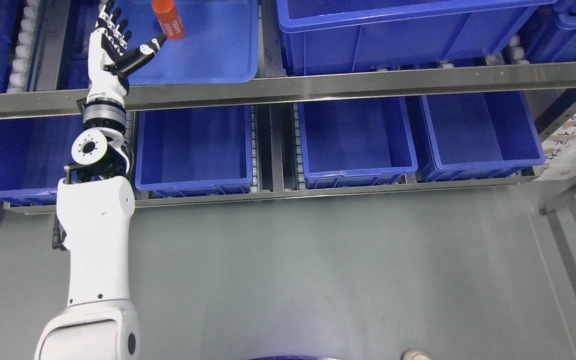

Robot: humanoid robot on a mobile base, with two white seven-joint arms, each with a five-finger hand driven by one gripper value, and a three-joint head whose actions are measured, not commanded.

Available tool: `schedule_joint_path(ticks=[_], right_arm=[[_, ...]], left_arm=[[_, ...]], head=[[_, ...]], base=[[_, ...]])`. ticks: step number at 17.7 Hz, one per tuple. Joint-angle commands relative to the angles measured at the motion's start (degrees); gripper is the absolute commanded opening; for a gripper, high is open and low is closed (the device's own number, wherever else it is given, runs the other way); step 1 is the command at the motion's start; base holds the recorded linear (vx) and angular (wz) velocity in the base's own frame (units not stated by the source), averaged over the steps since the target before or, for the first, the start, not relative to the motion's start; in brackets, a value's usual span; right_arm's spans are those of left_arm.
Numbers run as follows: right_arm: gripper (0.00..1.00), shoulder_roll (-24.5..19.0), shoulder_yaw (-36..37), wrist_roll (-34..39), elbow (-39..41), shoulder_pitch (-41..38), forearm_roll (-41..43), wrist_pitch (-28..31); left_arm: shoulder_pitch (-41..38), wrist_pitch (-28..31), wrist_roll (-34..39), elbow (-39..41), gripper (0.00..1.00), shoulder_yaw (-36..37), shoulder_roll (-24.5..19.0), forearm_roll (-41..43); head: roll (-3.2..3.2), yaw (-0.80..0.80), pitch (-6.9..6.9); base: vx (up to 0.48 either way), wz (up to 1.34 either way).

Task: Grab orange capacitor from left shelf to right desk
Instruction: 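Reach the open left hand up toward the orange container in the bin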

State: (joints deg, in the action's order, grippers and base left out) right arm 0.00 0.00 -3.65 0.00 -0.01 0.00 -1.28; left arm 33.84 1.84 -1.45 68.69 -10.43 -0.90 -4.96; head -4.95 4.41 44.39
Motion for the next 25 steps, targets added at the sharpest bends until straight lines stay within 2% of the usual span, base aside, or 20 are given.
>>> schedule_joint_path(ticks=[1, 4, 7, 11, 15, 20, 25], right_arm=[[1.0, 1.0, 1.1, 0.0, 1.0, -1.3, -0.2, 0.0], [1.0, 1.0, 1.0, 0.0, 1.0, -1.3, -0.2, 0.0], [1.0, 1.0, 1.0, 0.0, 1.0, -1.3, -0.2, 0.0], [1.0, 1.0, 1.0, 0.0, 1.0, -1.3, -0.2, 0.0], [1.0, 1.0, 1.0, 0.0, 1.0, -1.3, -0.2, 0.0], [1.0, 1.0, 1.0, 0.0, 1.0, -1.3, -0.2, -0.1], [1.0, 1.0, 1.0, 0.0, 1.0, -1.3, -0.2, 0.0]], left_arm=[[-2.1, -0.2, -0.1, 0.7, 1.0, -0.1, -0.1, 0.1], [1.8, 0.0, -0.3, -0.9, 1.0, 0.3, -0.1, 0.1], [3.2, 0.0, -3.2, -0.8, 1.0, 6.2, -0.1, 0.0], [4.2, 0.4, -2.7, -2.9, 1.0, 11.8, -0.1, 0.0], [8.4, 0.4, -3.2, -9.9, 1.0, 11.8, -0.1, 0.1], [8.0, 0.4, -3.3, -9.9, 1.0, 15.7, -0.1, 0.5], [7.4, 0.4, -3.3, -10.6, 1.0, 16.1, -0.1, 2.8]], head=[[0.0, 0.0, 0.0], [0.0, 0.0, 0.0], [0.0, 0.0, 0.0], [0.0, 0.0, 0.0], [0.0, 0.0, 0.0], [0.0, 0.0, 0.0], [0.0, 0.0, 0.0]], base=[[0.051, 0.16], [0.082, 0.24], [0.105, 0.18], [0.098, 0.07], [0.094, 0.03], [0.059, 0.04], [0.016, 0.0]])
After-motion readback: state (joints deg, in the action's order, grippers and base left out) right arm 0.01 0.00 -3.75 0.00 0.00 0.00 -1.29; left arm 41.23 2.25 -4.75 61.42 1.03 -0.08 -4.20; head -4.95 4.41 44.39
